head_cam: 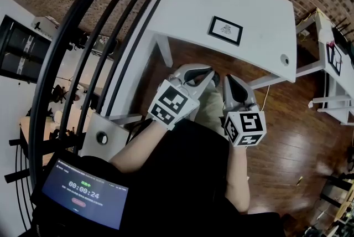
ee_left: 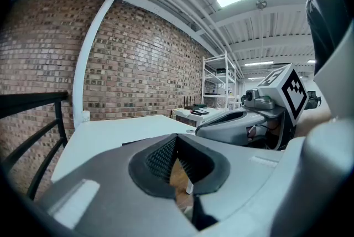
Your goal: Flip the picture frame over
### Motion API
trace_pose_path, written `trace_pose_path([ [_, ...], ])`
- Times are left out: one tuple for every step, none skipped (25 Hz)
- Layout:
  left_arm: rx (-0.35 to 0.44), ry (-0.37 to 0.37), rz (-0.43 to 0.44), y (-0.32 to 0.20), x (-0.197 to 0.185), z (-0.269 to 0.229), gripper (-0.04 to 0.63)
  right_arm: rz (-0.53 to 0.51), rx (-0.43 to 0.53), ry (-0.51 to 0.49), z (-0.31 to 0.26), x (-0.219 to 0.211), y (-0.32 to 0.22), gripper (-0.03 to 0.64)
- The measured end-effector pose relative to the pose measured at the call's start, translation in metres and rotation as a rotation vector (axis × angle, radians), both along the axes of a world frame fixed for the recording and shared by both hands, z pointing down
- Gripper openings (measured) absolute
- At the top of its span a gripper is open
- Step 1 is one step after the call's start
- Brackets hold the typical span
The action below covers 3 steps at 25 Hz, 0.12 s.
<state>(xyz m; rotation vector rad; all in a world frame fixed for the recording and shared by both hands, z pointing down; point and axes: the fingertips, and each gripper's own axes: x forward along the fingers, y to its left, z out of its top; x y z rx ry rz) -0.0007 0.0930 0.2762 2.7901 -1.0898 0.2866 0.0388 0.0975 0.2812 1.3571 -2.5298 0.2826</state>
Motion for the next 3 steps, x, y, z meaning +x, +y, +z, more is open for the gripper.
trace_pose_path([
  [-0.001,0.0,0.0,-0.0005,0.0003,-0.0001,0.015,0.0,0.0,0.0,-0.0002,0.0003,-0.0006,-0.008],
  [-0.001,0.0,0.001,-0.0009,0.0007,-0.0001,0.015,0.0,-0.001,0.001,-0.0003,0.0006,-0.0011,-0.008],
  [-0.002,0.0,0.001,-0.0012,0.001,-0.0002,0.015,0.0,-0.002,0.001,-0.0004,0.0009,-0.0015,-0.008],
])
